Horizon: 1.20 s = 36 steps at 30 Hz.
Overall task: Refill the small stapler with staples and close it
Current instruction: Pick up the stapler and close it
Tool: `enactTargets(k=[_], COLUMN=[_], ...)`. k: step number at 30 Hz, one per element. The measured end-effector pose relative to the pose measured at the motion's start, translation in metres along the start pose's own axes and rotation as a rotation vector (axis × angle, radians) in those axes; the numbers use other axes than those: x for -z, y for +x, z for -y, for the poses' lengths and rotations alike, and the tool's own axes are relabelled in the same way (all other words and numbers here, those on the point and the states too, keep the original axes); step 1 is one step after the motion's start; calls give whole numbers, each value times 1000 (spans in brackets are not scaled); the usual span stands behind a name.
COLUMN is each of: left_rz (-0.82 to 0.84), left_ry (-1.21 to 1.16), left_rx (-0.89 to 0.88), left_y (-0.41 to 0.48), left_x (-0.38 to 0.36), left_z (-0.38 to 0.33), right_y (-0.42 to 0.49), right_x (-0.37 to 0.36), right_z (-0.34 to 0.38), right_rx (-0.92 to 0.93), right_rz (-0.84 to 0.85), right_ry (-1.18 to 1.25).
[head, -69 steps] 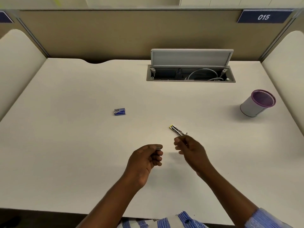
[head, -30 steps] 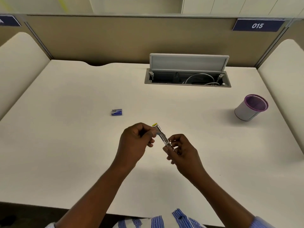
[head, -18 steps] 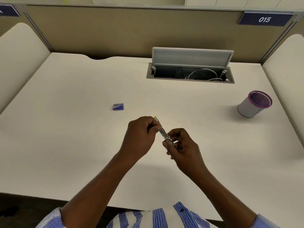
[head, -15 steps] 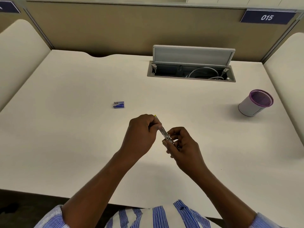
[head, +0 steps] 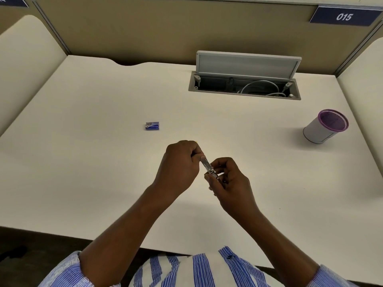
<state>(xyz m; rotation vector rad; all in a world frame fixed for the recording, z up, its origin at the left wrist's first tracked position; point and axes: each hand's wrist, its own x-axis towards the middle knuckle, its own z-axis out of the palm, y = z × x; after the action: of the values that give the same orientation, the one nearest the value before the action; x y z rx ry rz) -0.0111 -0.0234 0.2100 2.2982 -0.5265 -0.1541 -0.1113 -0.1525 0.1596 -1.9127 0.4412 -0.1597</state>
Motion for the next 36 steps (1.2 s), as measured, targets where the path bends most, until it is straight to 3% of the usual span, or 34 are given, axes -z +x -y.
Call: enactTargets(k=[11,24,30,36], left_rz=[25,-93,73,54], left_ry=[-2,-23,123,315], left_rx=[-43,-217,-411,-520], left_y=[-8,-22,-31,-33], left_x=[-1,-2,3,3], left_z=[-5,5,20,33], right_y=[-5,-8,-8,-8], right_x=[-4,-5,-2,2], right_z=[3,7,10,11], right_rx=[-3,-48,-72,-77], right_rz=[-24,-5,37,41], right_ry=[10,120,100,39])
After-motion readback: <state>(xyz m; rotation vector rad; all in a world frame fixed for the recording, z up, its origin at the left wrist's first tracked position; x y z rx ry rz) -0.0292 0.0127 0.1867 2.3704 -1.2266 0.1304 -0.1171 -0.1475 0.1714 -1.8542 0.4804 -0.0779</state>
